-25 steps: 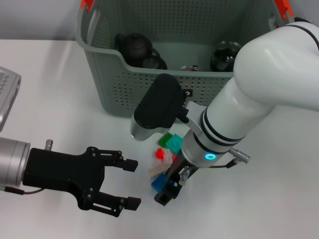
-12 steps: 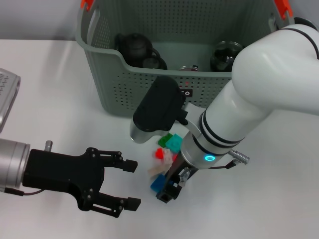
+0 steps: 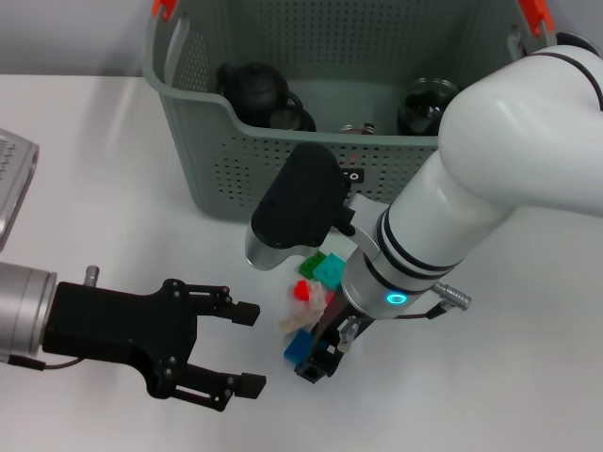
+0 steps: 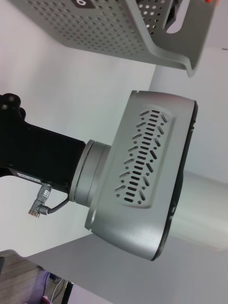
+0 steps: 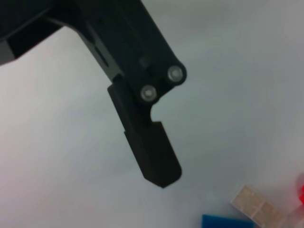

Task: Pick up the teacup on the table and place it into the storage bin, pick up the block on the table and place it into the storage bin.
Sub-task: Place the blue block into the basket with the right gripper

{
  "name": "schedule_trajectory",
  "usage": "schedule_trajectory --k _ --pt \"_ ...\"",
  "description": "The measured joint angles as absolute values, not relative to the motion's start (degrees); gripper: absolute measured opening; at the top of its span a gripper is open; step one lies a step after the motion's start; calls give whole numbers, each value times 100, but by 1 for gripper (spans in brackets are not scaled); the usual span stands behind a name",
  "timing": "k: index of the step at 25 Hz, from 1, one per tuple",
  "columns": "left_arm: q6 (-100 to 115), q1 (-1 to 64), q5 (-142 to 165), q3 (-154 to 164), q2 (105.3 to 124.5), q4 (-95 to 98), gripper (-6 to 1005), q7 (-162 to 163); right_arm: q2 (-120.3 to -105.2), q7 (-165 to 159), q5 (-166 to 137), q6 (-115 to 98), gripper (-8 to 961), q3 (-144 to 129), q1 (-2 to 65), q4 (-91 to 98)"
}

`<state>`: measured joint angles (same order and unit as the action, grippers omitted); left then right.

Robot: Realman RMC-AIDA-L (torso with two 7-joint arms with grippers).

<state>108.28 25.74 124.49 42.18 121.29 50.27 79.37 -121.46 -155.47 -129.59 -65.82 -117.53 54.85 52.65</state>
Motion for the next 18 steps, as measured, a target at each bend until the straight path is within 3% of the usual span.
schedule_trajectory --k 18 --pt "10828 2566 12455 4218 12123 5027 849 7946 -12050 -15525 -13042 -6909 429 -11520 5378 5719"
